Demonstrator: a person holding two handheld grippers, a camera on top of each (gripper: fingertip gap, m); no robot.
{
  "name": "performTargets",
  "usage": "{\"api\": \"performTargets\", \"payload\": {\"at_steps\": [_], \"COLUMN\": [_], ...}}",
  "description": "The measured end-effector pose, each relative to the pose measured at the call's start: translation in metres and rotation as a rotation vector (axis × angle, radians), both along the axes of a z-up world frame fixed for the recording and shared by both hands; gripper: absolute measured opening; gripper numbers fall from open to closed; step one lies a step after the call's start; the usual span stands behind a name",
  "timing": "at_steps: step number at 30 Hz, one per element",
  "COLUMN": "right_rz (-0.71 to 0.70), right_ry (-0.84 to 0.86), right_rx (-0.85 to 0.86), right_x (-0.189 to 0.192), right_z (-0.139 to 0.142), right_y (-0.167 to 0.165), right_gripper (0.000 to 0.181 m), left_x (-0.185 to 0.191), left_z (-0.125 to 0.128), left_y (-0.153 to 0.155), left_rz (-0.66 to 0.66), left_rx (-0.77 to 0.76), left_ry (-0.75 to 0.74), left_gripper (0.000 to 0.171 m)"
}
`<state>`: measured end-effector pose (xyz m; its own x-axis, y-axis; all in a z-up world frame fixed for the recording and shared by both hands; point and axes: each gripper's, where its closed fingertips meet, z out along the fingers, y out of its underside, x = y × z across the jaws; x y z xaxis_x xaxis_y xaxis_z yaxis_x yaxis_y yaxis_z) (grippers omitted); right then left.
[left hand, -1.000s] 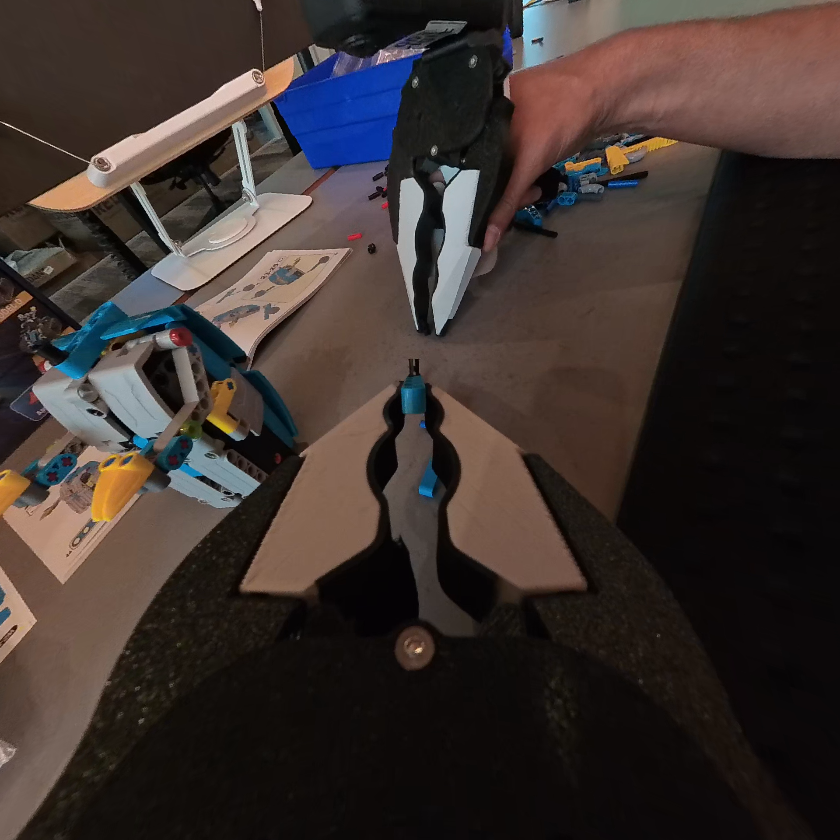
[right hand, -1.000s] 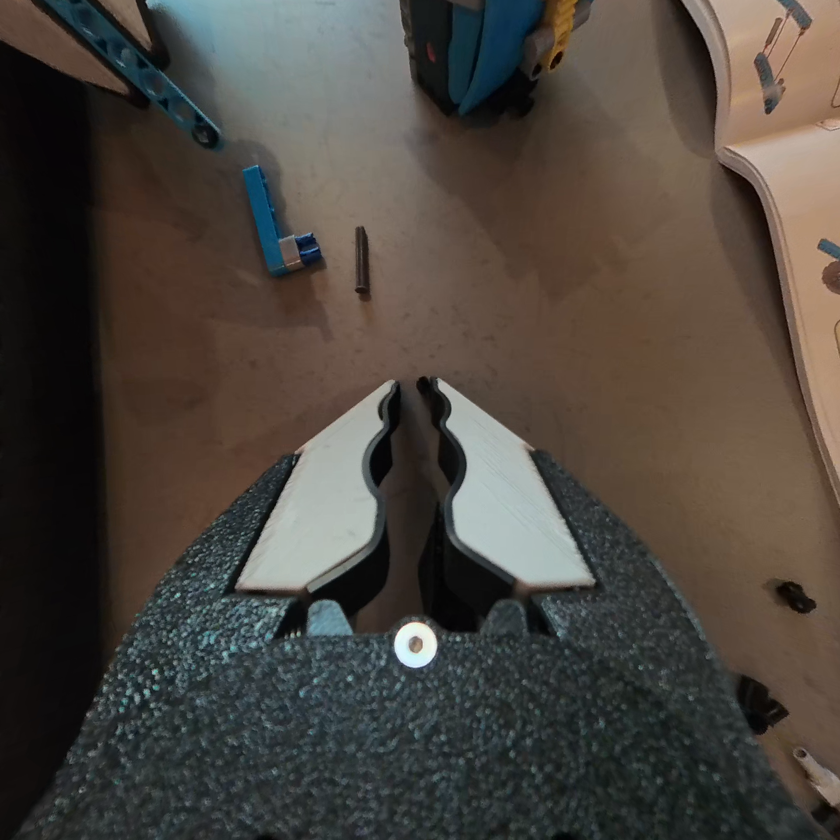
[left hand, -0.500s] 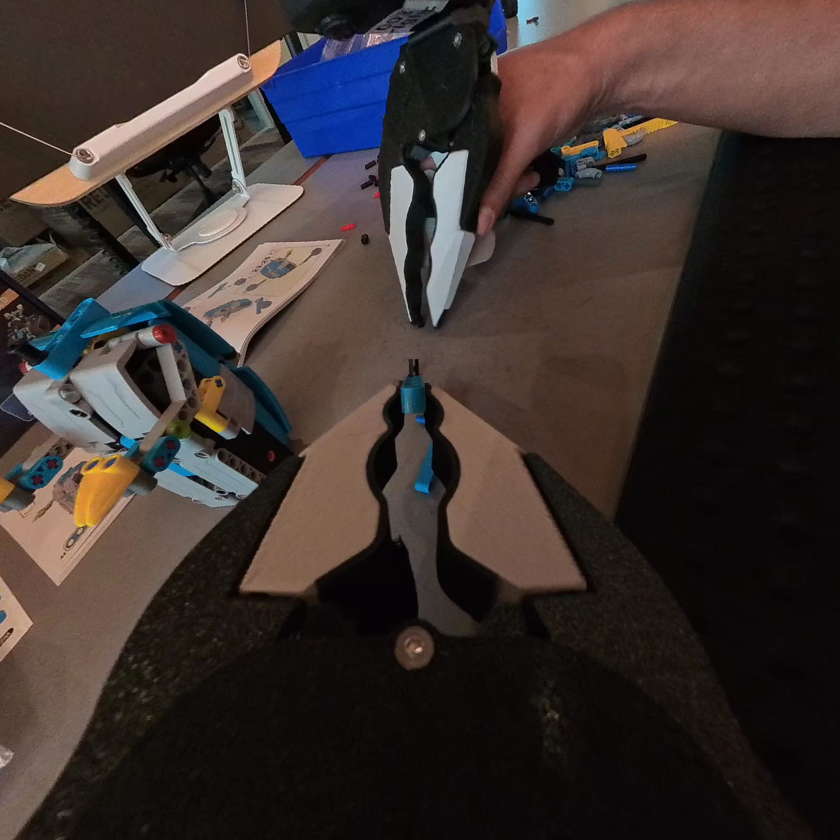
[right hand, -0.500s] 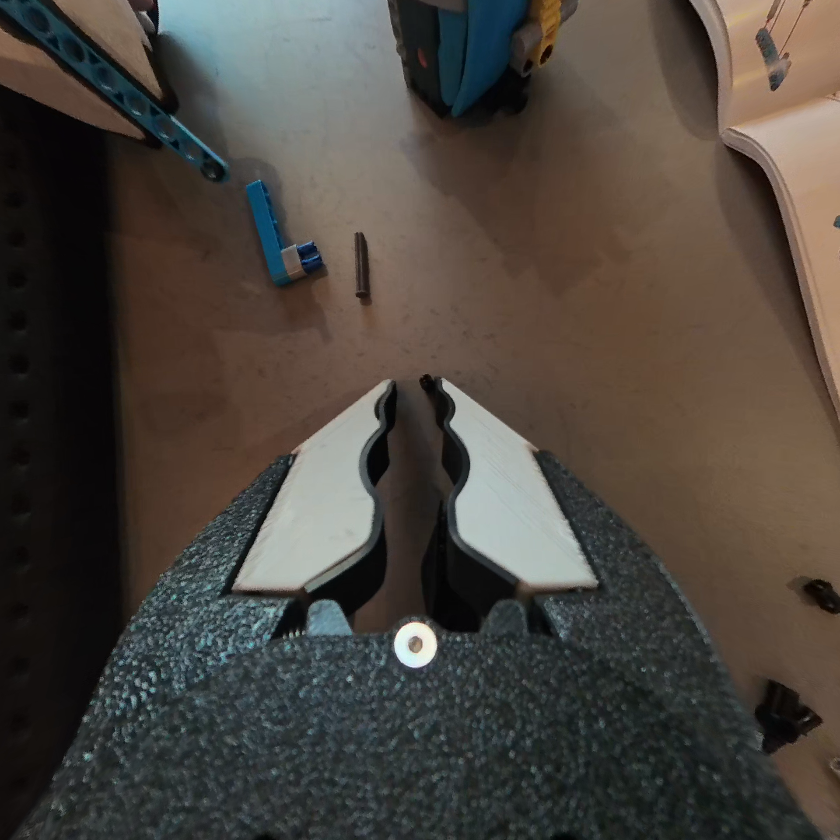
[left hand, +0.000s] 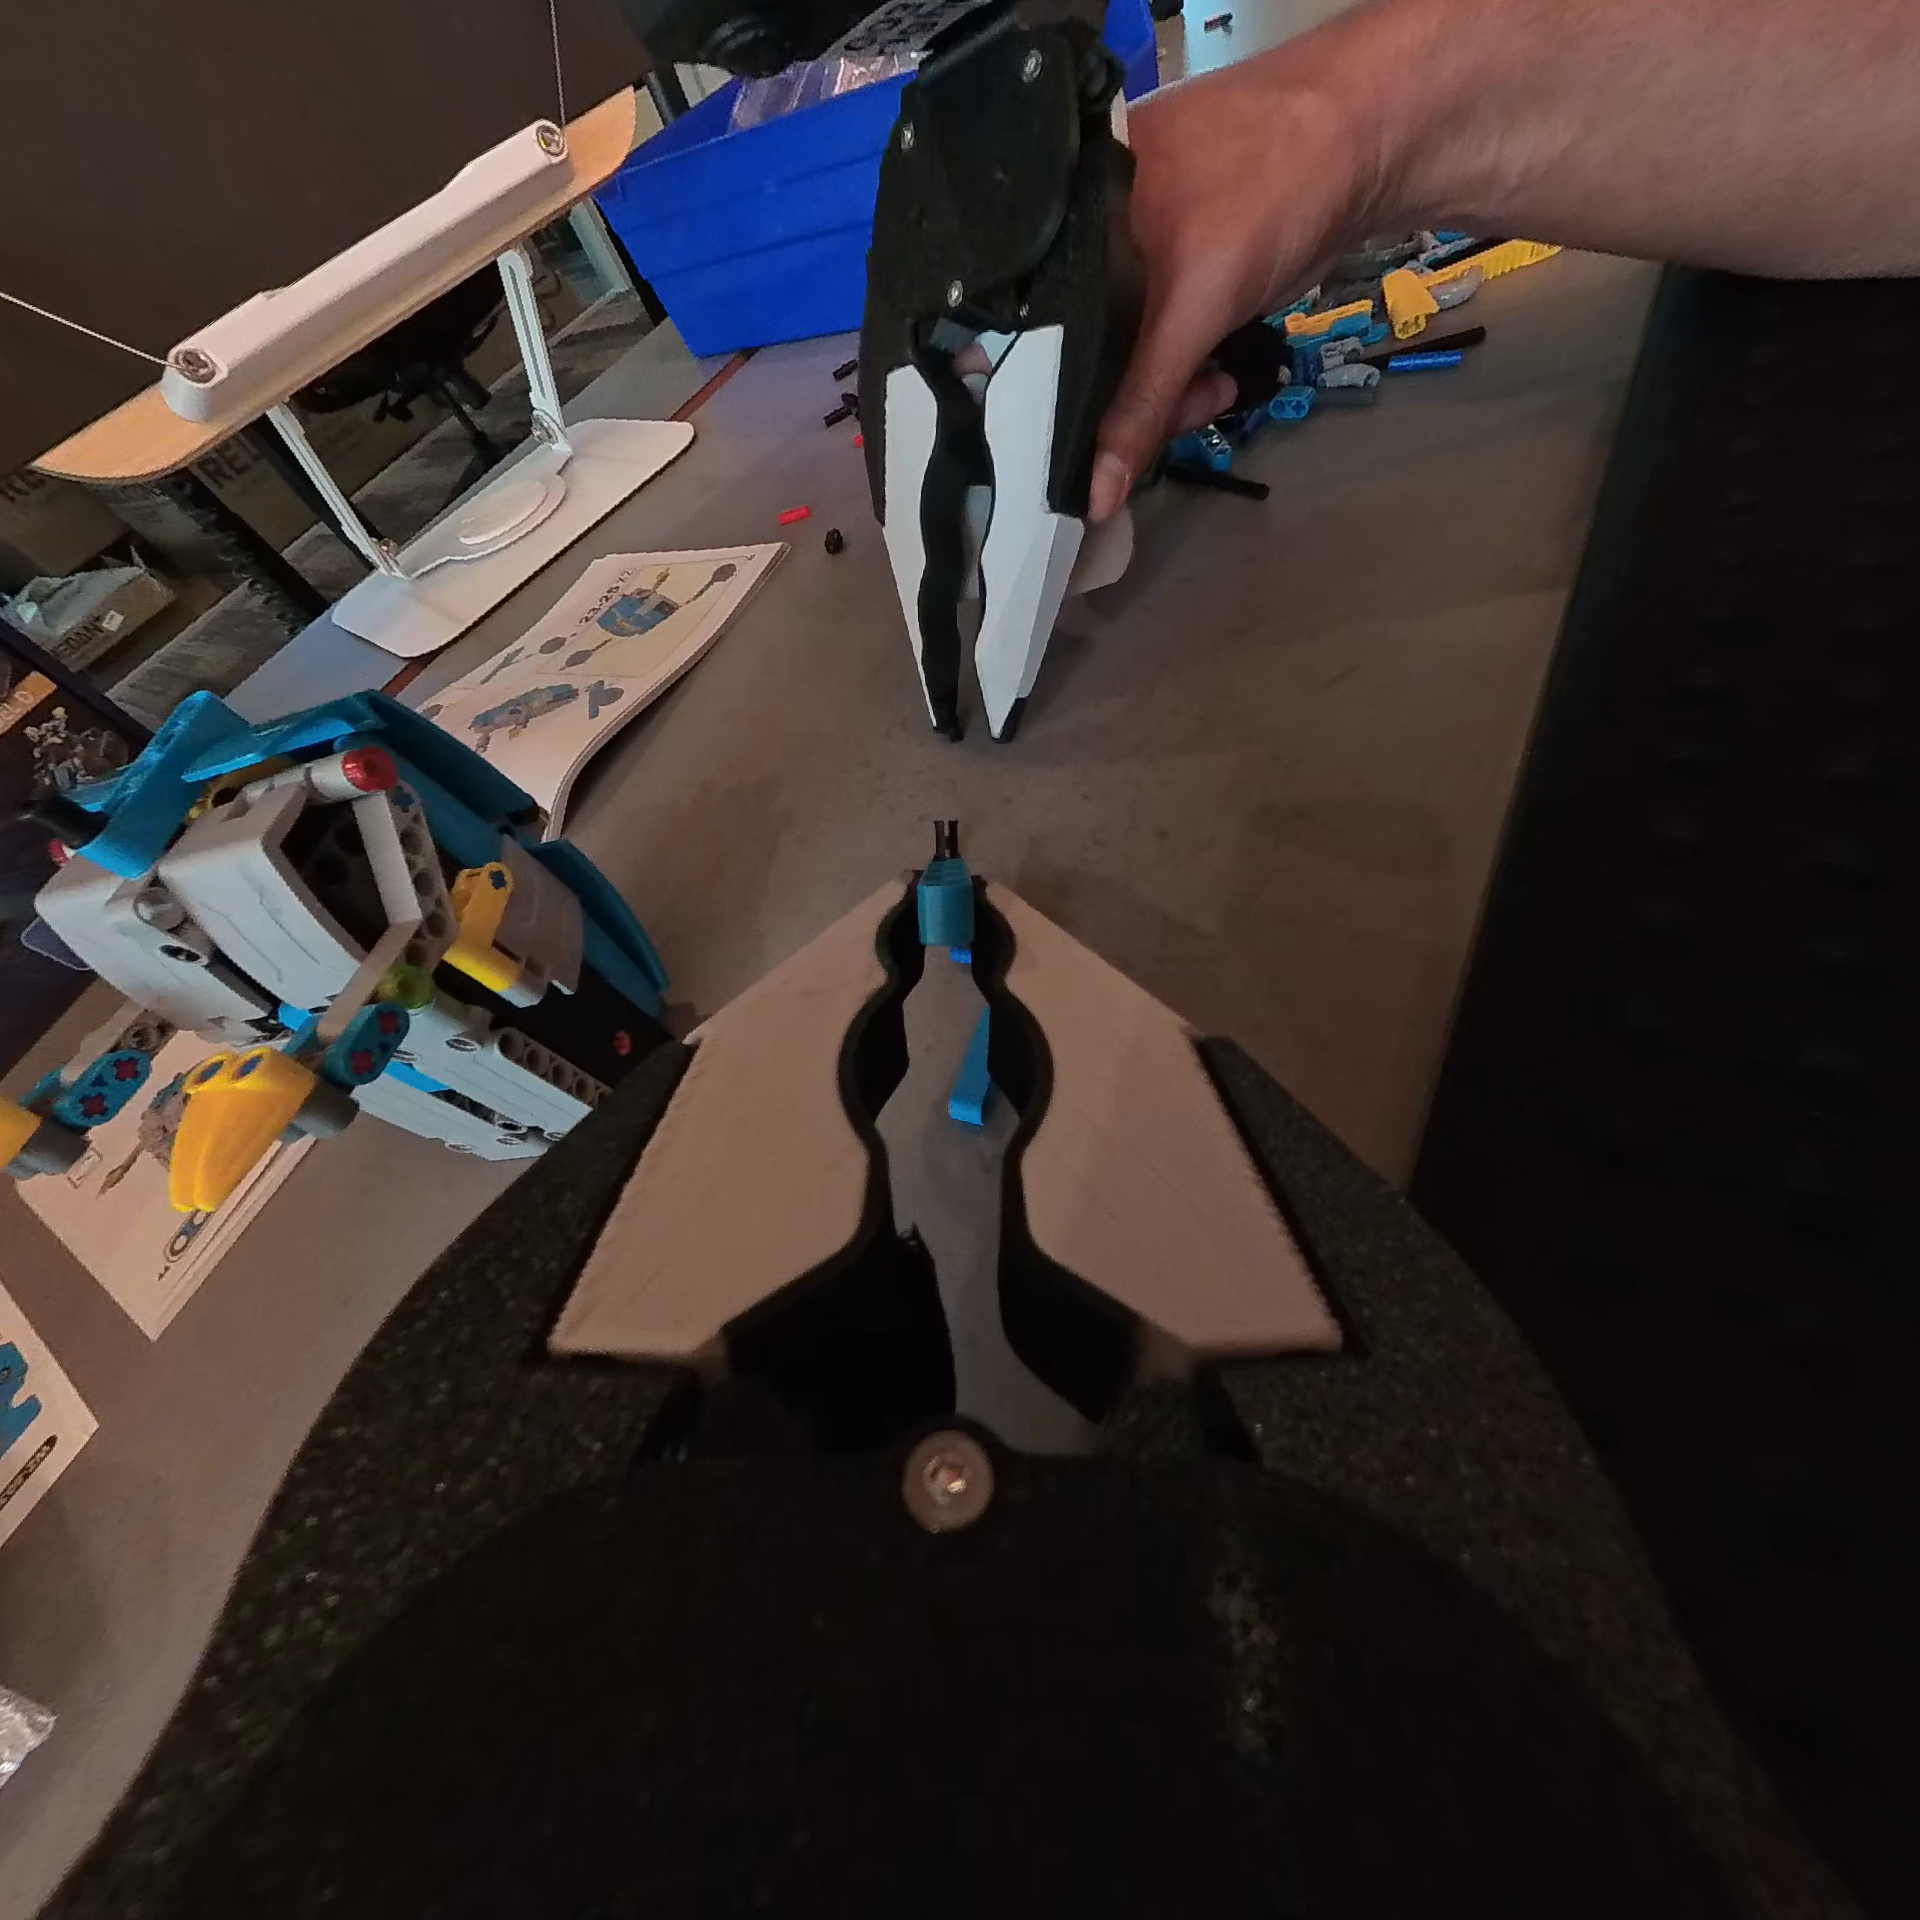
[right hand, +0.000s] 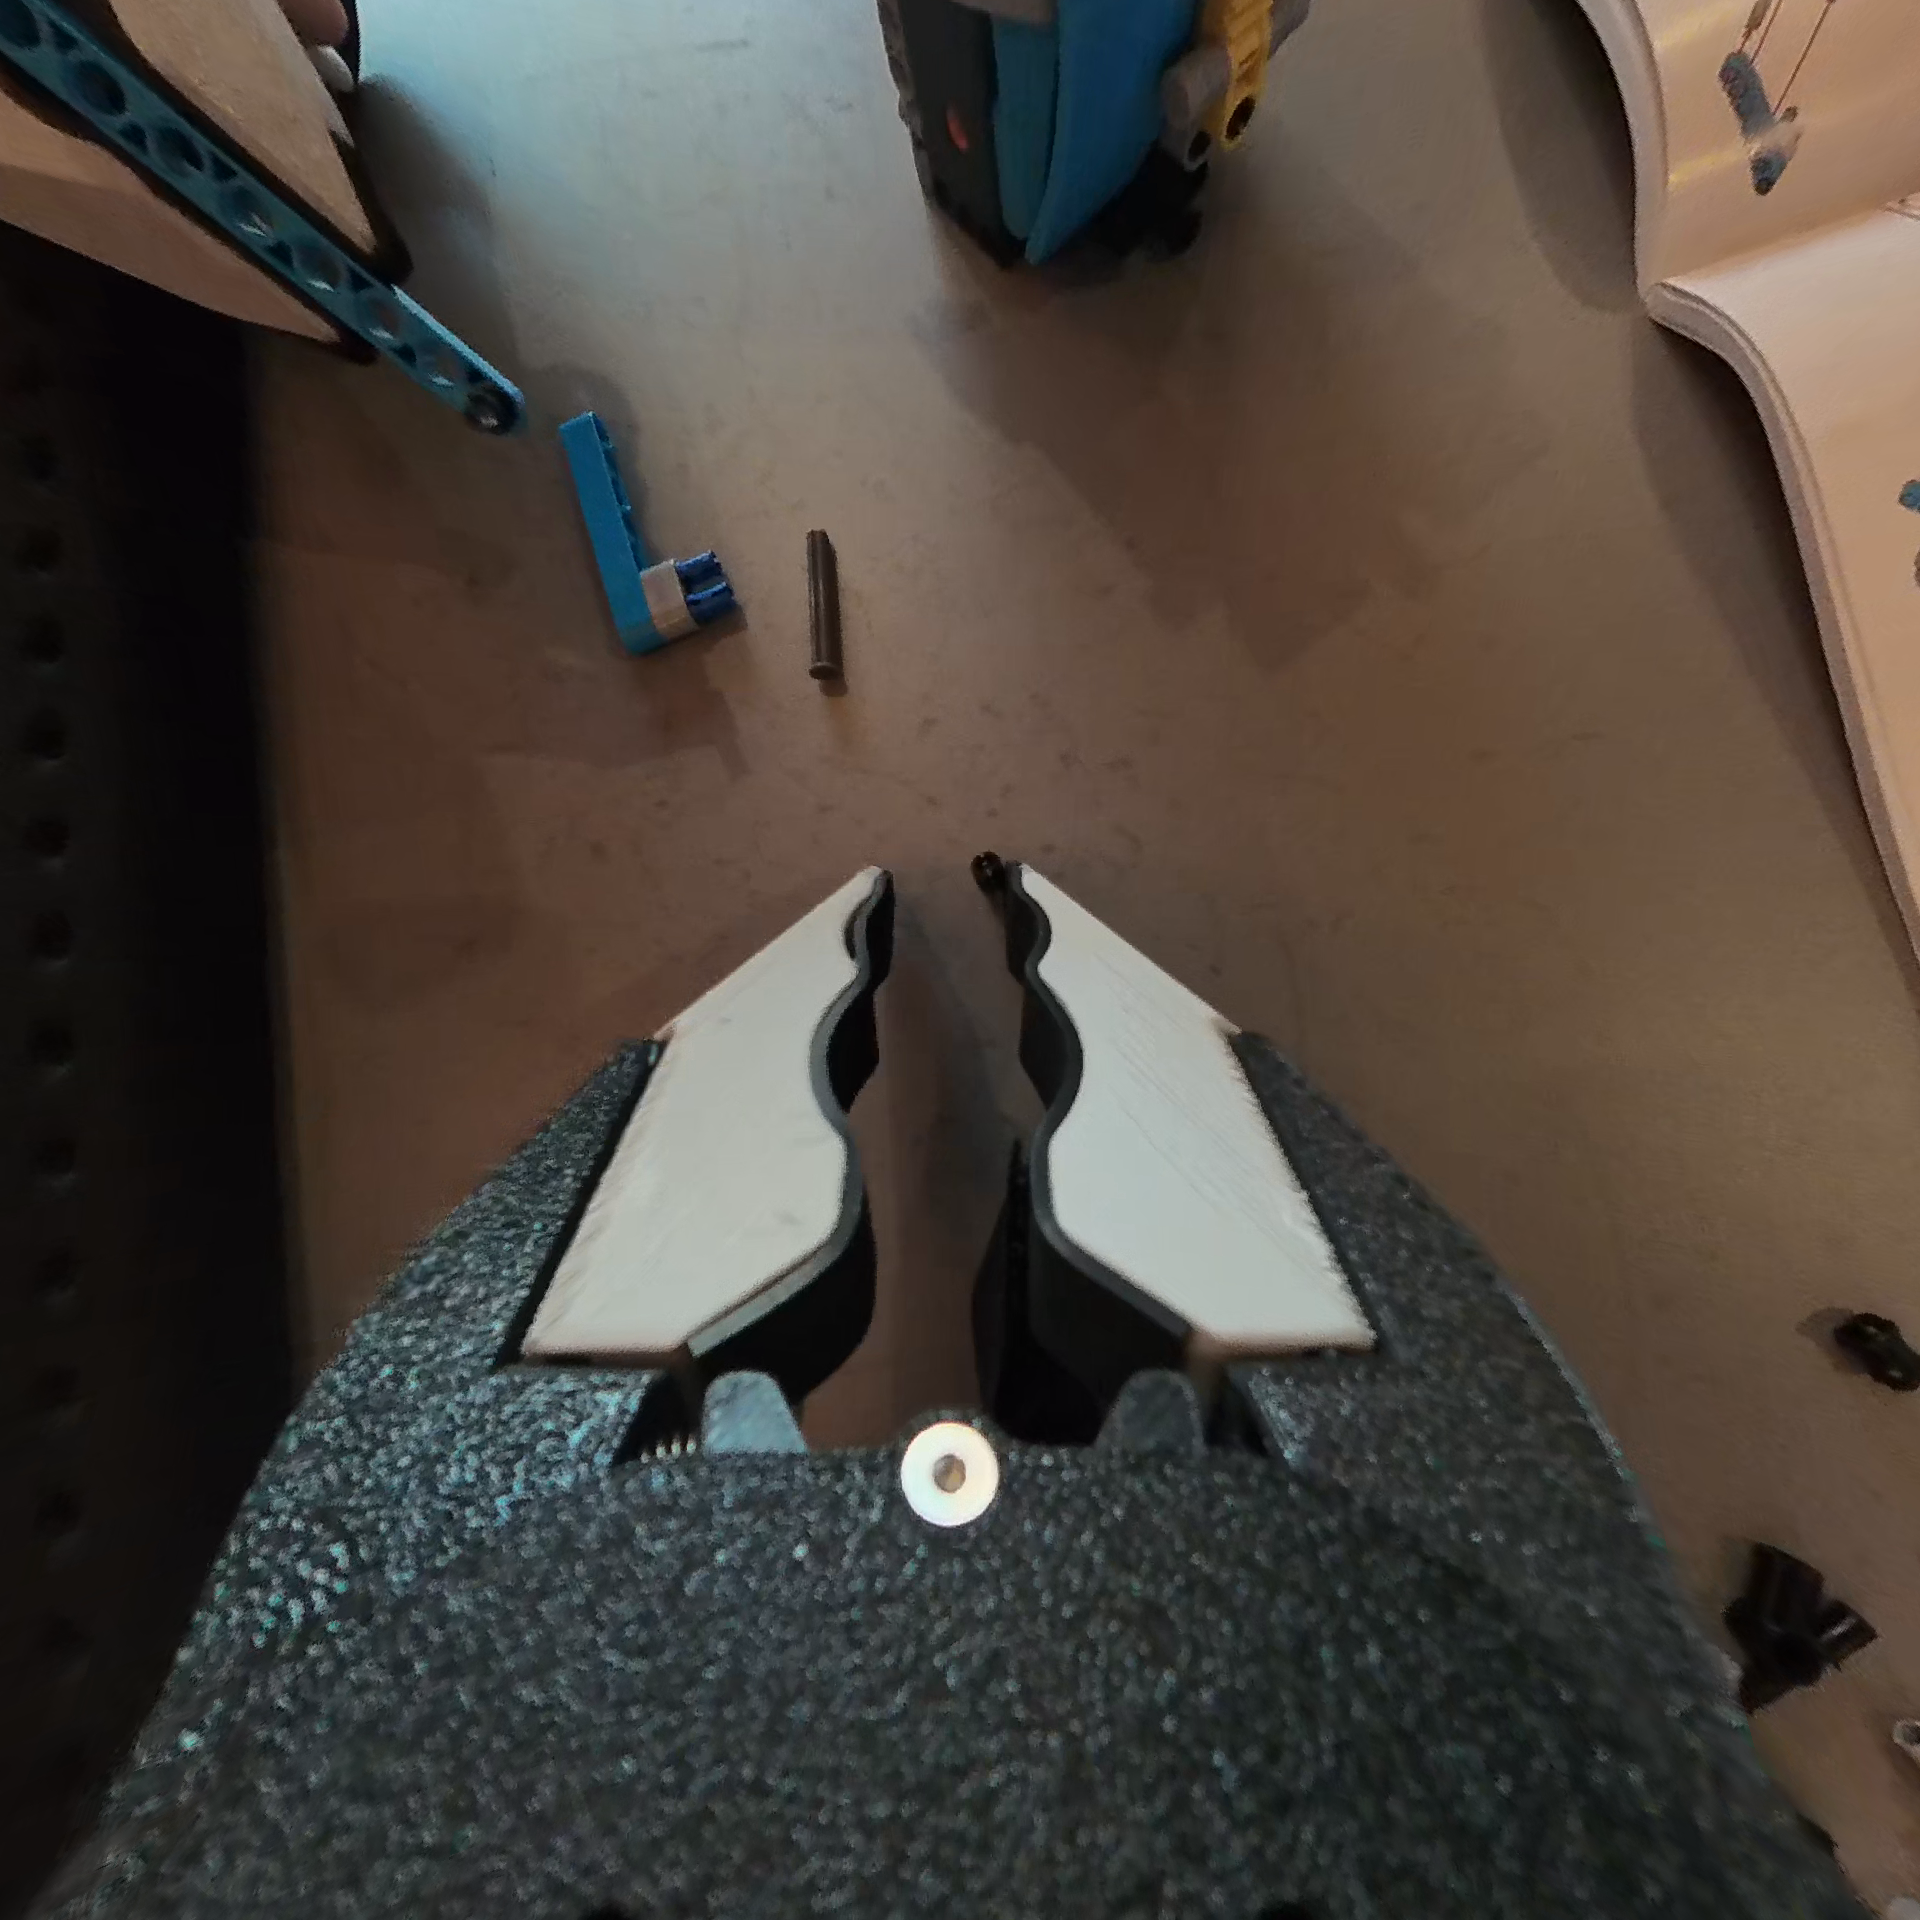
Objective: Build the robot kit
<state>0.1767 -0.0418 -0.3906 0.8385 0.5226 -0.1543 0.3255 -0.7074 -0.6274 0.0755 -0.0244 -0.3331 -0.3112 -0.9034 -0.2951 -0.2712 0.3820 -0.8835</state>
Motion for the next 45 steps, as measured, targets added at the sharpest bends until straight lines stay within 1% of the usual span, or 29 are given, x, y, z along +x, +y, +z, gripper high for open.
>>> {"api": "performTargets", "payload": {"at_steps": [5, 19, 39, 45], "right_rz": [0.008, 0.033, -0.013, -0.05], "right_ry": [-0.049, -0.119, -0.141, -0.096], "right_rx": [0.023, 0.054, 0.042, 0.032], "right_x": [0.003, 0.004, 0.014, 0.023], "right_z": [-0.001, -0.001, -0.001, 0.003], "right_y": [0.001, 0.001, 0.002, 0.0], "right_gripper": [0.02, 0.018, 0.017, 0.018], "left_x": [0.0, 0.0, 0.0, 0.0], "left_z": [-0.001, -0.004, -0.007, -0.007], "left_y": [0.0, -0.003, -0.005, -0.005], "left_rz": [0.0, -0.01, -0.019, -0.019], "left_rx": [0.009, 0.033, 0.05, 0.051], "left_ry": [-0.001, 0.008, 0.02, 0.02], "left_gripper": [0.007, 0.007, 0.007, 0.007]}}
